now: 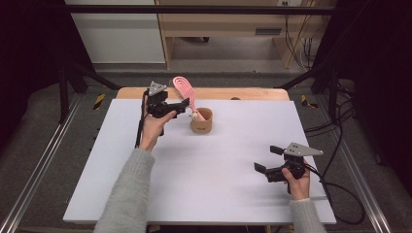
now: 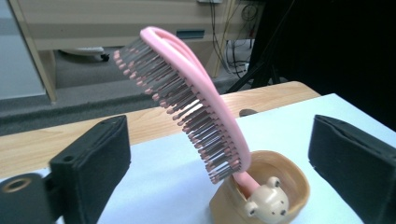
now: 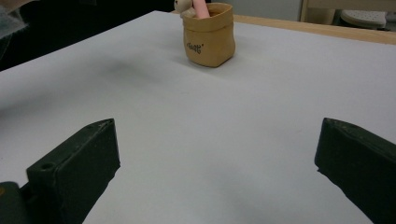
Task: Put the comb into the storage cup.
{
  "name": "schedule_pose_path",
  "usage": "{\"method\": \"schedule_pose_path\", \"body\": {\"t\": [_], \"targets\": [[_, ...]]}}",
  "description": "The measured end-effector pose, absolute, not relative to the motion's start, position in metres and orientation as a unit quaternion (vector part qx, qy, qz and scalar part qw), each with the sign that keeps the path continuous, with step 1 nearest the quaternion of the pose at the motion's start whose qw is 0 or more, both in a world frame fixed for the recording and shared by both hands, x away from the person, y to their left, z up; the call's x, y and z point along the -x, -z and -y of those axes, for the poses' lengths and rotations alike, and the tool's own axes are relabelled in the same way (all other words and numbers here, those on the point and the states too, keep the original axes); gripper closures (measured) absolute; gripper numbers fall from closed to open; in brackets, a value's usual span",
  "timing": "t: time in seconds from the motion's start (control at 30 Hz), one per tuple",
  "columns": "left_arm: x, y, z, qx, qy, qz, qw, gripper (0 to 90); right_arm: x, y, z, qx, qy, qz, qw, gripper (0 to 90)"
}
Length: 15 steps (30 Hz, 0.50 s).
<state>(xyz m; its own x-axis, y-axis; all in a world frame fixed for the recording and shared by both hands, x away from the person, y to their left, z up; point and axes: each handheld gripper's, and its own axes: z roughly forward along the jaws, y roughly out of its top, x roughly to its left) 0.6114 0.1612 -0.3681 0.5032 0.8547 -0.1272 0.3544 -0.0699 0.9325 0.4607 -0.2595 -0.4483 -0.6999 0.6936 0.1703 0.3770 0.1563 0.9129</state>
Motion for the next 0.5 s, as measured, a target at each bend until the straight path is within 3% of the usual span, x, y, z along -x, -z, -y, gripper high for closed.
{"method": "schedule_pose_path", "body": {"t": [0.5], "targets": [[-0.570, 0.345, -0.199, -0.689, -0.222, -0.413, 0.553, 0.2, -0.461, 0.449, 0.258, -0.359, -0.539, -0.748, 0.146, 0.3]]}}
